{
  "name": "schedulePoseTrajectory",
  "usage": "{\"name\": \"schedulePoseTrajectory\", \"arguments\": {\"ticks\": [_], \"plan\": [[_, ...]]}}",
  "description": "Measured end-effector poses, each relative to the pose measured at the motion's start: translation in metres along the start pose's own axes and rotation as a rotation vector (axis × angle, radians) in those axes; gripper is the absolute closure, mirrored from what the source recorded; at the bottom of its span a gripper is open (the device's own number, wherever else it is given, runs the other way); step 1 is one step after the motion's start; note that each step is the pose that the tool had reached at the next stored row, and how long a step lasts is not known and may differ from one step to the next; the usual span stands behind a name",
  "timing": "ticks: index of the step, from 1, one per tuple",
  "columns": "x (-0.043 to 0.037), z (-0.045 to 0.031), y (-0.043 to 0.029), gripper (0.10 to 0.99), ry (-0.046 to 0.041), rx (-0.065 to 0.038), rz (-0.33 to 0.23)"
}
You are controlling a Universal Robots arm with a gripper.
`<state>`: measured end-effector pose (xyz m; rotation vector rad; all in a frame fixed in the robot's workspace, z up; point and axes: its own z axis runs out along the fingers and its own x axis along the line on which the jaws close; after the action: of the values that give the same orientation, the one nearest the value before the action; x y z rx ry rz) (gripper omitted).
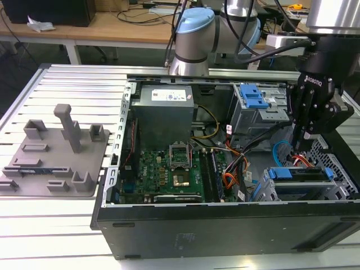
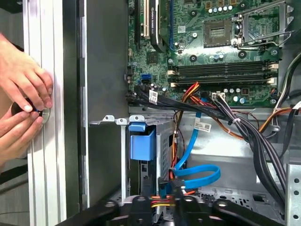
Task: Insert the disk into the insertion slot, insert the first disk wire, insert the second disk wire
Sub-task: 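Insert the second disk wire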
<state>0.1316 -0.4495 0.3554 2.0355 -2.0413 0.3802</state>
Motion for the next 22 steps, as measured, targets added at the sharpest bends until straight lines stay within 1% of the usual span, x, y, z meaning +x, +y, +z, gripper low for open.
{"name": "schedulePoseTrajectory", "arguments": {"ticks": [4,12,13,14,15,16,17,20,22], "plan": [[-0.0007,0.0019,0.0,0.816,0.0019,0.0,0.0],[-0.0021,0.0057,0.0001,0.816,0.0018,0.0,0.0],[-0.0023,0.0065,0.0001,0.816,-0.0003,0.0,0.0],[-0.0025,0.007,0.0002,0.835,-0.0028,-0.001,0.0],[-0.0031,0.0083,0.0002,0.902,-0.0119,-0.002,-0.001],[-0.0034,0.0092,0.0002,0.925,-0.018,-0.004,-0.001],[-0.0037,0.01,0.0002,0.925,-0.0223,-0.005,-0.001],[-0.0039,0.0107,0.0002,0.925,-0.0313,-0.006,-0.002],[-0.004,0.0108,0.0002,0.925,-0.0319,-0.006,-0.002]]}}
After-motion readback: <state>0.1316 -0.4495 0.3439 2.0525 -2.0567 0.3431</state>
